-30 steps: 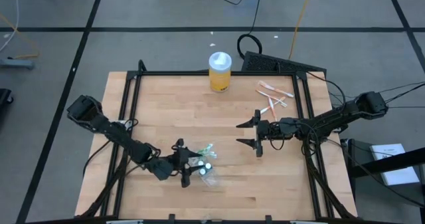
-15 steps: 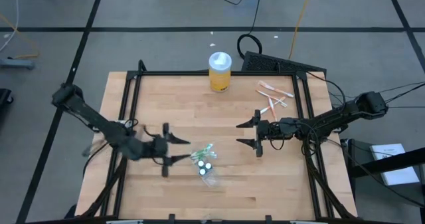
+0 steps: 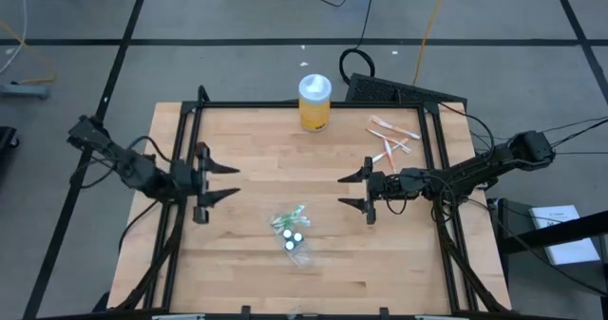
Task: Pick & Place toothbrushing station
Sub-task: Put the orange toothbrush into the transparent organizer
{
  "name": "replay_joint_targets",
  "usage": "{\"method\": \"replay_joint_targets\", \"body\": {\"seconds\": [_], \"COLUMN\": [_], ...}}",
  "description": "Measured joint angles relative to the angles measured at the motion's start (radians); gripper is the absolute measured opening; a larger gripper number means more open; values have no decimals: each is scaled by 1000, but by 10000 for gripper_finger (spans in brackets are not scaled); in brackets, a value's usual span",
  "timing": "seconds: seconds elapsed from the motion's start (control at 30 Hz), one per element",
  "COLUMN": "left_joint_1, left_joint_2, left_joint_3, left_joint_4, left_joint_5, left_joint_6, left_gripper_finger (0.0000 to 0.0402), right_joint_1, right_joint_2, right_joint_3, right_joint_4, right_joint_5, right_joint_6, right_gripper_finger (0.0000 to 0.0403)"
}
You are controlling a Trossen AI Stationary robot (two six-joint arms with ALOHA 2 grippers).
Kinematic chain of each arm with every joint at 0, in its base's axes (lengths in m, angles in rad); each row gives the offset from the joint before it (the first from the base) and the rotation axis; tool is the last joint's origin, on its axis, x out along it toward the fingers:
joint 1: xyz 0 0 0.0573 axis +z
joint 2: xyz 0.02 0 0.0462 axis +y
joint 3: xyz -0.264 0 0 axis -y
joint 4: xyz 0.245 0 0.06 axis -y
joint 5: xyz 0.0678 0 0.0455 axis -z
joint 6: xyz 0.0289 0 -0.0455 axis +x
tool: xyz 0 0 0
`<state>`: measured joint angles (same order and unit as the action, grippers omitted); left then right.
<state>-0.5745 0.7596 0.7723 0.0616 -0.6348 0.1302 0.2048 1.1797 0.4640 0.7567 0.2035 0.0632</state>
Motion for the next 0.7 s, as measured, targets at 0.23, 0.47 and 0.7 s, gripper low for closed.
{"method": "replay_joint_targets", "body": {"seconds": [0.23,0.47,0.7], "left_joint_1": [129,258,402], "left_joint_2": [-25,-29,-101], "left_joint_3": [-1,-6,-199], "left_joint_4": [-150,-205,-32], "left_joint_5": [234,321,423], "left_joint_6": [-87,-106,-152], "left_gripper_finger": [209,209,209], "right_joint_1": [0,0,0], "right_joint_2": [0,0,0], "right_joint_3": [0,0,0], "right_joint_4": [0,-1,-6], "right_joint_5": [1,2,3], "right_joint_6": [0,0,0], "right_gripper_finger": [254,254,254]}}
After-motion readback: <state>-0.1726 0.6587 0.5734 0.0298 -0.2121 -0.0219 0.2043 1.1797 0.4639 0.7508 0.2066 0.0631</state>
